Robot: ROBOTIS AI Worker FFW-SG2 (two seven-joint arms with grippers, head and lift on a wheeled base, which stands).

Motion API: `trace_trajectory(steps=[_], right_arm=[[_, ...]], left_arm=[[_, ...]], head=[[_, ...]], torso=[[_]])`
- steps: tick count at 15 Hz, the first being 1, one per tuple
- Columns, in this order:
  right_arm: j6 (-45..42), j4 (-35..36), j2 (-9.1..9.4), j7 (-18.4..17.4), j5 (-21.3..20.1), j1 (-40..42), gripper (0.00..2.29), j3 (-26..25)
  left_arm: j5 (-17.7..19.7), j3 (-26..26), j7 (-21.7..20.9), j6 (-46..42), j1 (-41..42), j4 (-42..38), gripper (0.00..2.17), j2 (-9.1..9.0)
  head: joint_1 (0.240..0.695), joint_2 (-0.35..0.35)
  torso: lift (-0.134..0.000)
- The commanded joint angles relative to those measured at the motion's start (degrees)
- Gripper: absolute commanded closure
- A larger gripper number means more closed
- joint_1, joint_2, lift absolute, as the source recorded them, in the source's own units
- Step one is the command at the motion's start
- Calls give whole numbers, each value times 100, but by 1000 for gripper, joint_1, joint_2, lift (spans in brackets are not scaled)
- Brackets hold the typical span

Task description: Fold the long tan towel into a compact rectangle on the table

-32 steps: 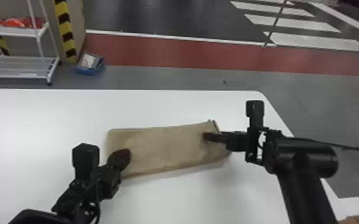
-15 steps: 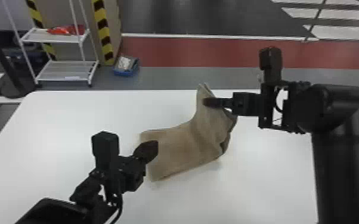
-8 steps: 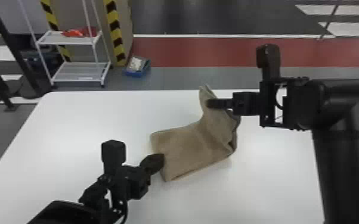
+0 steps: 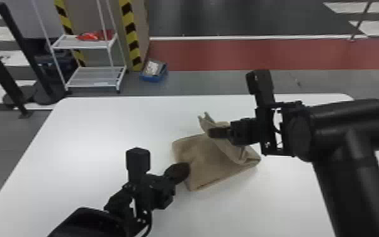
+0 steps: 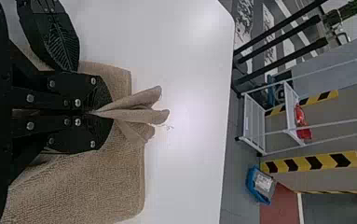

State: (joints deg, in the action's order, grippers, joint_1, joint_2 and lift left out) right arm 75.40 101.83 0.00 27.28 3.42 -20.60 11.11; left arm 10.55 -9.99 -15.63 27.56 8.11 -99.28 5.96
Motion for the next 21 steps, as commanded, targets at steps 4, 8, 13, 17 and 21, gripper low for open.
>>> trace_trajectory(steps=[4,8,13,17,21], right_arm=[[-566,-453,5,-144,-25,38,1686,339],[-847,-629,5,-231,-25,117,1686,541],[-1005,-699,5,-258,1,223,1679,691],[-1216,-682,5,-275,10,442,539,638],[-1110,83,5,-267,300,856,49,278]], left_arm=[[17,-144,34,-70,33,23,1970,-43],[26,-249,60,-246,33,111,1970,-96],[53,-364,78,-264,33,111,1970,-122],[53,-328,87,-281,24,164,1970,-122],[53,-311,131,-281,59,129,1970,-122]], head=[[695,61],[695,57],[695,57],[695,60],[695,63]], torso=[[-123],[-123],[-123],[-123],[-123]])
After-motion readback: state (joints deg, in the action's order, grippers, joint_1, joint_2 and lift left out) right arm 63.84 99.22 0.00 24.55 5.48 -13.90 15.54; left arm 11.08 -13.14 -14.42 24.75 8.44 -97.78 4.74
